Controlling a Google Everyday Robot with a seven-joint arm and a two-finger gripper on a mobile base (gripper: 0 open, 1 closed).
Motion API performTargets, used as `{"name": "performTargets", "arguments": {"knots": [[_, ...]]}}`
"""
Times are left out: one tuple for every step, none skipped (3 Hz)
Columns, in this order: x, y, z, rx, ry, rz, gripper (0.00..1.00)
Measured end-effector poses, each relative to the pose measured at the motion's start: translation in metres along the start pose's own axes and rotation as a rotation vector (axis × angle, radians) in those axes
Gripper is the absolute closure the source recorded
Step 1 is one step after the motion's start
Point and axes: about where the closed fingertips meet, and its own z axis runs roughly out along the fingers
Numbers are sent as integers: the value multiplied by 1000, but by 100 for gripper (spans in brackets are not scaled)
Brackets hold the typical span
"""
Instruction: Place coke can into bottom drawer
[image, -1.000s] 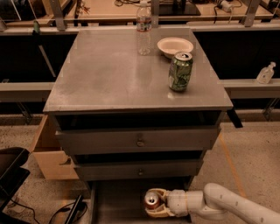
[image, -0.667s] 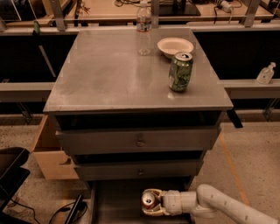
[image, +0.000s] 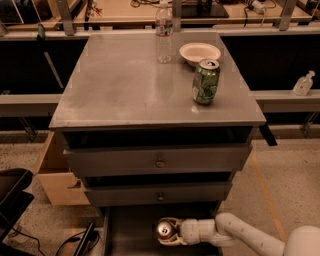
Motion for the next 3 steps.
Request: {"name": "performTargets", "arguments": {"knots": [[27, -13, 24, -6, -10, -6, 100], [50, -24, 57, -32, -35, -4, 100], [73, -28, 85, -66, -40, 15, 100]]}}
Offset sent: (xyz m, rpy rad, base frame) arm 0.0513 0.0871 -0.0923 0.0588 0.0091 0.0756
